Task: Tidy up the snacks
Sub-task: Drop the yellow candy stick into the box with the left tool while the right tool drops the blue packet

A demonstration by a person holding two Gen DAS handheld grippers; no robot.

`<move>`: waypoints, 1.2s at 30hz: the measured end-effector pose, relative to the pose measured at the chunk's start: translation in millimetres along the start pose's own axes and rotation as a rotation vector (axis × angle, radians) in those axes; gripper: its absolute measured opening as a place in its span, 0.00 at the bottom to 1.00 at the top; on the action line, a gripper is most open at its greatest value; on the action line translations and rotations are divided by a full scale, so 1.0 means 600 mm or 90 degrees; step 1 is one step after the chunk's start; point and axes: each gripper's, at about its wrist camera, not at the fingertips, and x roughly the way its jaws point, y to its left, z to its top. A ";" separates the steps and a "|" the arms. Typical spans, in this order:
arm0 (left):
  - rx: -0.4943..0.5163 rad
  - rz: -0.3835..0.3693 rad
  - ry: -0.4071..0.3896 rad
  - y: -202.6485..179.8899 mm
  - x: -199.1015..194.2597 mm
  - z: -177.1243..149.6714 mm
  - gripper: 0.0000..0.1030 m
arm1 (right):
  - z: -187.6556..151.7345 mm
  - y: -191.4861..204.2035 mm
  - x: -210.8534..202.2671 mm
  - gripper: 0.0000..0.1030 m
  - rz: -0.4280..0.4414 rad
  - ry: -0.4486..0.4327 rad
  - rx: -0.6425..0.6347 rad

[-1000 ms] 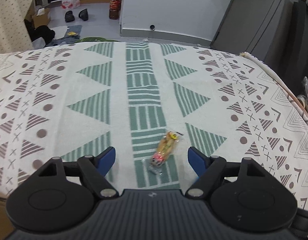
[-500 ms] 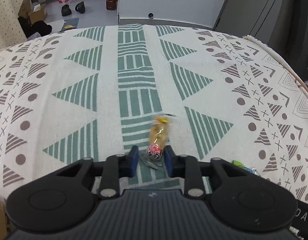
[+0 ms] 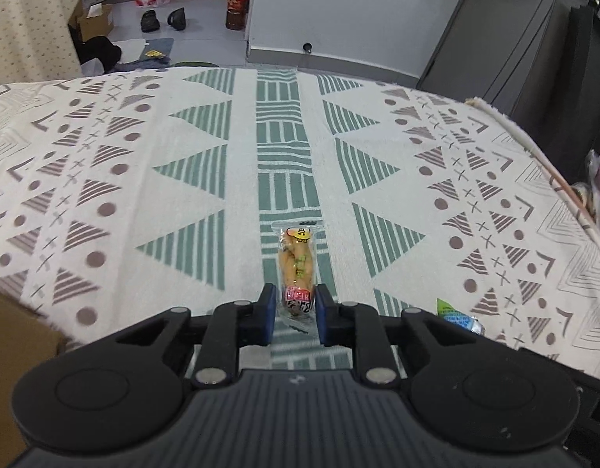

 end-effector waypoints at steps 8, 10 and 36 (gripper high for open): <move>-0.025 0.004 -0.030 0.024 -0.081 -0.018 0.19 | -0.023 0.038 -0.044 0.22 0.023 -0.014 -0.014; -0.032 0.008 -0.036 0.032 -0.100 -0.024 0.19 | -0.029 0.050 -0.055 0.22 0.028 -0.018 -0.020; -0.111 0.056 -0.116 0.168 -0.319 -0.098 0.19 | -0.116 0.199 -0.164 0.22 0.102 -0.053 -0.103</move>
